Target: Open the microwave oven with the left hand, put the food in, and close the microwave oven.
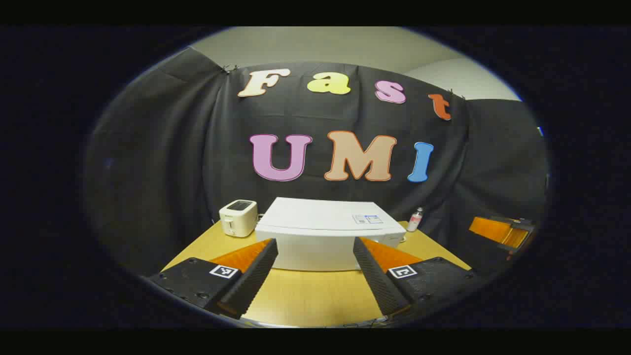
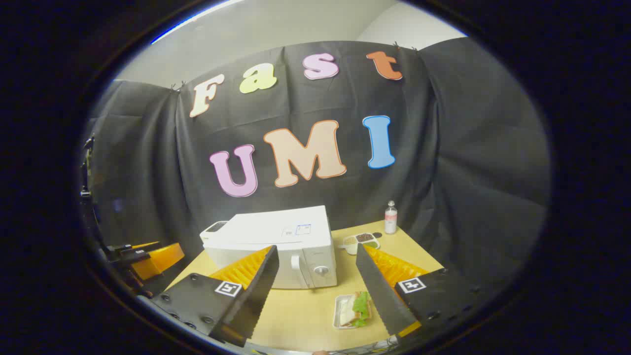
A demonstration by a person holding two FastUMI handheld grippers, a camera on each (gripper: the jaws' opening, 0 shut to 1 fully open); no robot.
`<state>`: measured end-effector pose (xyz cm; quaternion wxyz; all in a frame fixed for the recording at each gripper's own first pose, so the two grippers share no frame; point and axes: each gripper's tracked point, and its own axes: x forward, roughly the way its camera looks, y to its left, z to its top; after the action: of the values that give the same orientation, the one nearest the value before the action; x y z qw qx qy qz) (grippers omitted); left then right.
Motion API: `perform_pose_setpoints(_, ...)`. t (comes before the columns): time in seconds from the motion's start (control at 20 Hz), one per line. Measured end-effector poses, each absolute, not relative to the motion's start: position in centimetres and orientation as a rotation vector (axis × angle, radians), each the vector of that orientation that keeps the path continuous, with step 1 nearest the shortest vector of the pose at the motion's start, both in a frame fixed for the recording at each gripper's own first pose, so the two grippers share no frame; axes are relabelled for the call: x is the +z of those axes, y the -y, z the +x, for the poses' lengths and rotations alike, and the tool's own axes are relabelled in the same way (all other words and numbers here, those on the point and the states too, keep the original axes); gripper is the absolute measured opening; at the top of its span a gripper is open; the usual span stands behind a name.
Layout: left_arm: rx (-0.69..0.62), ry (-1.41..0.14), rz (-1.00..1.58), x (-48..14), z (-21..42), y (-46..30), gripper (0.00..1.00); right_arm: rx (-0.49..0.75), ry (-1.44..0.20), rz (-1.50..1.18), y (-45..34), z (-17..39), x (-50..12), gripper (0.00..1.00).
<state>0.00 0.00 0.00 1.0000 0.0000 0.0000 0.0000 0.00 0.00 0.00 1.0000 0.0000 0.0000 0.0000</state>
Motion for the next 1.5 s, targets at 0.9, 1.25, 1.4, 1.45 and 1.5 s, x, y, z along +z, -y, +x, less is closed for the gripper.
perform_pose_setpoints(0.9, -0.031, -0.055, -0.06, -0.7, 1.9, 4.4, 0.95, -0.006, -0.023, 0.006, 4.2, 1.3, 1.5, 0.92)
perform_pose_setpoints(1.25, -0.097, -0.153, -0.081, -4.7, 4.1, 7.2, 0.94, -0.009, -0.092, 0.018, 4.8, 2.3, -1.2, 0.92)
perform_pose_setpoints(1.4, -0.128, -0.187, -0.112, -6.5, 5.6, 8.4, 0.93, -0.018, -0.105, 0.021, 5.2, 2.4, -1.8, 0.92)
perform_pose_setpoints(1.45, -0.14, -0.201, -0.116, -7.2, 6.2, 8.8, 0.93, -0.024, -0.107, 0.021, 5.4, 2.4, -1.8, 0.92)
perform_pose_setpoints(1.5, -0.161, -0.213, -0.122, -7.9, 6.8, 9.4, 0.93, -0.032, -0.107, 0.021, 5.7, 2.4, -1.9, 0.92)
